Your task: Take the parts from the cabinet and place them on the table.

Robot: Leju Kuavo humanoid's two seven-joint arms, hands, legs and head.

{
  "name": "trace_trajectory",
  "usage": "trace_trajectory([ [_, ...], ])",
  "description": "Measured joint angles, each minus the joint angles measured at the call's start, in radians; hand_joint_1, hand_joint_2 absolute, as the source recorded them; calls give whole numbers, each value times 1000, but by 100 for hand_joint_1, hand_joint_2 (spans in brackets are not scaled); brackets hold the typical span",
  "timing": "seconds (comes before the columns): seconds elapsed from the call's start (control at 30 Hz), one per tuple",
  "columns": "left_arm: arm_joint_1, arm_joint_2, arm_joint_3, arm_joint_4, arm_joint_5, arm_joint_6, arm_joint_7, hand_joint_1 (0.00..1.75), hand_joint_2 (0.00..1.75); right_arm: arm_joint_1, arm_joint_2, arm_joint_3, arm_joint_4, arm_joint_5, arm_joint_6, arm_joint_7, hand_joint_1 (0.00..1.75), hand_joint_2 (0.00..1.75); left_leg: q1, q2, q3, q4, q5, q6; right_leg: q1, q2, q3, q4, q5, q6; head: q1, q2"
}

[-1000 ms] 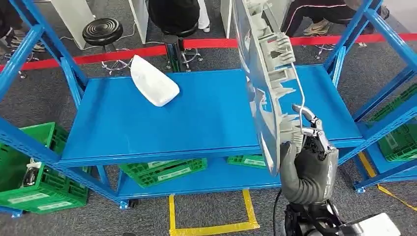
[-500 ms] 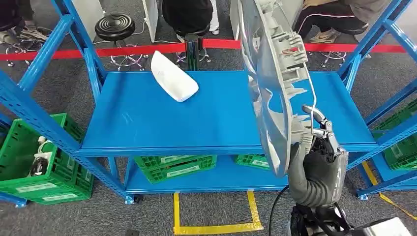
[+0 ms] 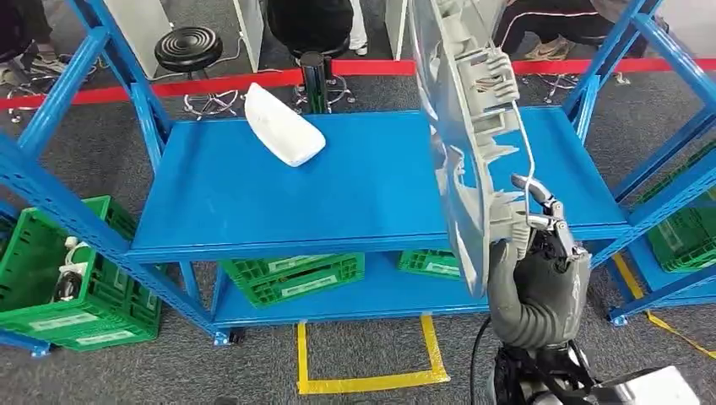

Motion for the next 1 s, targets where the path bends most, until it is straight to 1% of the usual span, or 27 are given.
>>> trace_trajectory([
  [0.03, 0, 2, 0, 0, 0, 0, 0, 0, 175, 0, 0, 0, 0, 0, 0, 0, 175, 175, 5, 1, 62, -98, 42, -5, -6, 0, -8, 9, 2, 4, -1, 0],
  [0.07, -1, 3, 0, 0, -1, 0, 0, 0, 175, 0, 0, 0, 0, 0, 1, 0, 175, 175, 10, 0, 106, -180, 53, -11, -7, 0, -15, 19, 3, 11, -2, 0],
  [0.1, -3, 1, 0, 0, -2, 0, -1, 0, 175, -1, 0, 0, -1, 1, 1, 0, 175, 175, 1, -5, 107, -196, 46, -6, -3, 3, -24, 27, 5, 20, -9, 0],
  [0.13, -3, 2, 0, 0, -2, 0, -3, 0, 175, -1, 0, 0, -1, 2, 2, 0, 175, 175, 1, -4, 102, -190, 52, 15, -3, 4, -29, 28, 11, 26, -5, 0],
  [0.17, 0, 3, 0, 0, -2, 0, -3, 0, 175, -3, 0, 0, -1, 2, 2, 0, 175, 175, -2, -5, 95, -188, 56, 22, -6, 3, -29, 26, 18, 33, 4, 0],
  [0.23, 1, 2, 0, 0, -5, 0, -5, 0, 175, -3, 0, 0, -2, 2, 4, 0, 175, 175, -5, -4, 83, -189, 71, 45, -9, 6, -33, 20, 32, 47, 2, 0],
  [0.27, -3, 2, 0, 0, -5, 0, -6, 0, 175, -3, 0, -1, -3, 3, 4, 0, 175, 175, -1, -2, 77, -190, 81, 58, -12, 8, -42, 30, 12, 51, 2, 0],
  [0.3, -5, 2, 0, 0, -5, 0, -8, 0, 175, -4, 0, 0, -5, 3, 5, 0, 175, 175, -2, -3, 64, -189, 91, 65, -11, 8, -56, 68, -44, 54, 13, 0],
  [0.37, -4, 2, 0, 0, -6, 0, -10, 0, 175, -5, 0, 0, -5, 3, 5, 0, 175, 175, -8, -2, 42, -189, 109, 73, -11, 8, -87, 210, -158, 56, 23, 0],
  [0.4, -4, 2, 0, 0, -6, 0, -10, 0, 175, -6, 0, 0, -5, 5, 5, 0, 175, 175, -11, -1, 30, -188, 119, 75, -11, 8, -98, 281, -195, 55, 29, 0],
  [0.43, -4, 2, 0, 0, -6, 0, -10, 0, 175, -5, 0, 0, -5, 6, 5, 0, 175, 175, -16, 0, 17, -188, 128, 77, -9, 8, -96, 321, -202, 52, 34, 0],
  [0.47, -4, 3, 0, 0, -6, 0, -10, 0, 175, -6, 0, 0, -5, 7, 5, 0, 175, 175, -21, 0, 5, -188, 137, 79, -6, 9, -76, 314, -182, 45, 38, 0],
  [0.5, -4, 3, 0, 0, -6, 0, -10, 0, 175, -6, 0, 0, -5, 9, 5, 0, 175, 175, -27, 0, -6, -188, 146, 80, -1, 10, -39, 269, -151, 34, 39, 0],
  [0.53, -4, 4, 0, 0, -6, 0, -10, 0, 175, -6, 0, 0, -5, 10, 5, 0, 175, 175, -32, 0, -14, -188, 154, 80, 6, 10, 13, 193, -117, 20, 40, 0],
  [0.57, -4, 4, 0, 0, -6, 0, -10, 0, 175, -8, 0, 0, -6, 10, 5, 0, 175, 175, -36, -1, -21, -188, 163, 81, 18, 14, 79, 93, -94, -1, 40, 0],
  [0.6, -4, -1, 0, -2, -6, 0, -10, 0, 175, -9, 0, 0, -8, 10, 5, 0, 175, 175, -39, -2, -26, -188, 168, 78, 35, 17, 136, 9, -106, -21, 35, 0],
  [0.63, -4, 0, 0, -2, -6, 0, -10, 0, 175, -10, 0, 0, -10, 11, 5, 0, 175, 175, -41, 0, -29, -187, 178, 74, 31, 14, 157, -36, -112, -24, 34, 0],
  [0.67, -5, -2, 0, -3, -6, 0, -10, 0, 175, -11, 0, 0, -12, 12, 5, 0, 175, 175, -36, 1, -35, -190, 189, 68, 37, 17, 152, -39, -109, -20, 33, 0],
  [0.73, -2, -1, 0, -3, -5, -2, -9, 0, 175, -10, 0, 2, -12, 16, 5, 0, 175, 175, -33, 4, -38, -197, 209, 58, 40, 16, 140, -46, -89, -25, 39, 0],
  [0.77, -3, 2, 0, -2, -5, -2, -8, 0, 175, -10, 1, 3, -12, 19, 5, 0, 175, 175, -32, 5, -44, -189, 190, 54, 29, 7, 135, -63, -69, -27, 39, 0],
  [0.8, -1, 3, 0, -2, -5, -3, -8, 0, 175, -10, 5, 3, -12, 21, 6, 0, 175, 175, -31, 1, -56, -166, 139, 46, 29, 8, 126, -63, -57, -30, 35, 0],
  [0.83, -1, 4, 0, -2, -5, -3, -8, 0, 175, -11, 5, 3, -12, 22, 6, -1, 175, 175, -27, 0, -72, -114, 75, 40, 27, 7, 111, -63, -47, -33, 28, 0],
  [0.87, -2, 5, 0, -2, -5, -3, -8, 0, 175, -9, 6, 4, -12, 22, 6, -1, 175, 175, -23, -1, -86, -44, 13, 33, 26, 5, 96, -61, -36, -30, 24, 0],
  [0.9, -2, 5, 0, -2, -5, -3, -8, 0, 175, -9, 6, 4, -11, 22, 6, -1, 175, 175, -19, -2, -96, 23, -25, 26, 25, 4, 81, -59, -26, -30, 19, 0],
  [0.93, -2, 6, 0, -2, -5, -3, -8, 0, 175, -10, 7, 4, -11, 23, 6, -1, 175, 175, -16, -2, -99, 77, -31, 20, 23, 2, 63, -55, -15, -27, 15, 0],
  [0.97, -2, 8, 0, -2, -4, -5, -8, 0, 175, -10, 8, 5, -11, 24, 6, 0, 175, 175, -12, -1, -89, 98, 0, 15, 20, 1, 42, -48, -5, -23, 11, 0],
  [1.0, -2, 9, 0, -1, -2, -6, -8, 0, 175, -10, 11, 5, -11, 26, 6, 0, 175, 175, -8, -1, -62, 83, 48, 10, 16, 0, 21, -40, 3, -18, 7, 0],
])
